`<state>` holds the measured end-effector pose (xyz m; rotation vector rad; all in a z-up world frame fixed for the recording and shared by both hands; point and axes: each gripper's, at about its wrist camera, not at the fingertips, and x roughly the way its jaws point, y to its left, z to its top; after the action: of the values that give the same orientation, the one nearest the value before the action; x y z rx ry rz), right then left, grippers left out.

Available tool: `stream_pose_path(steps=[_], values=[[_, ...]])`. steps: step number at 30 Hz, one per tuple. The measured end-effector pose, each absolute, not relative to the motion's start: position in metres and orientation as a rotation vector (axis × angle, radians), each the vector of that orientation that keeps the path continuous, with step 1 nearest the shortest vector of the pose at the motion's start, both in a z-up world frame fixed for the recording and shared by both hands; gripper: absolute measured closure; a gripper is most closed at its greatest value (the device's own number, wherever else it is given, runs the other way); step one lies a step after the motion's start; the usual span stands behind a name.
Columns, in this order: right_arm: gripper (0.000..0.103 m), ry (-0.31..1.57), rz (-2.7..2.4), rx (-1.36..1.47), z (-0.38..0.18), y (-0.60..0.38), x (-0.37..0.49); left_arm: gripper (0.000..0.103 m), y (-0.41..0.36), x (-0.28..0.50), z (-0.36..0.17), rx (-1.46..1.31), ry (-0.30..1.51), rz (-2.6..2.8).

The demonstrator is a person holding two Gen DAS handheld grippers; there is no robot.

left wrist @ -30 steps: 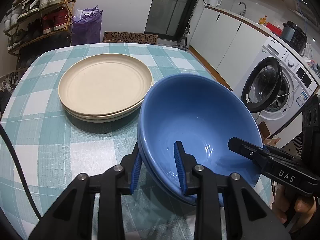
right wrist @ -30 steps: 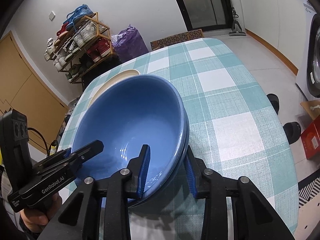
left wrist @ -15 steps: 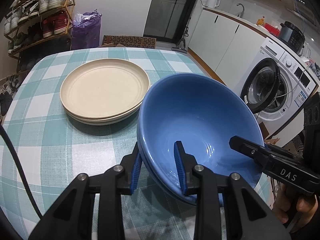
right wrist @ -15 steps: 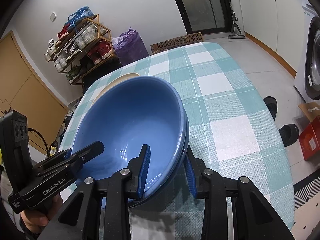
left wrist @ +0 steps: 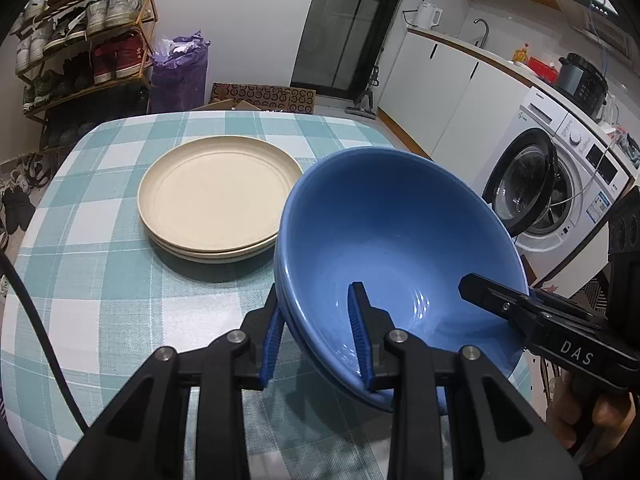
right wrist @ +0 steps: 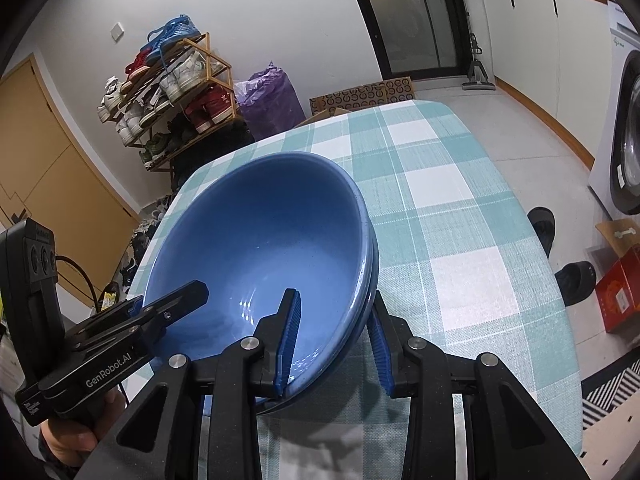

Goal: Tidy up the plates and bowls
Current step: 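Lift the nested blue bowls with both tools toward the cream plates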

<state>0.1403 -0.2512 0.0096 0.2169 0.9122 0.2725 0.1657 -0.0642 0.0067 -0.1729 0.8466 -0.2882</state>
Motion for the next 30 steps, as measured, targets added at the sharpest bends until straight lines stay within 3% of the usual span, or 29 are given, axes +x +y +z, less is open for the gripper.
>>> stream_pose_path(steps=[30], values=[[0.069,0.86,0.346,0.136,0.051,-0.196,0.175,0.073,-0.016,0.185,0.035,-0.19,0.792,-0.211]])
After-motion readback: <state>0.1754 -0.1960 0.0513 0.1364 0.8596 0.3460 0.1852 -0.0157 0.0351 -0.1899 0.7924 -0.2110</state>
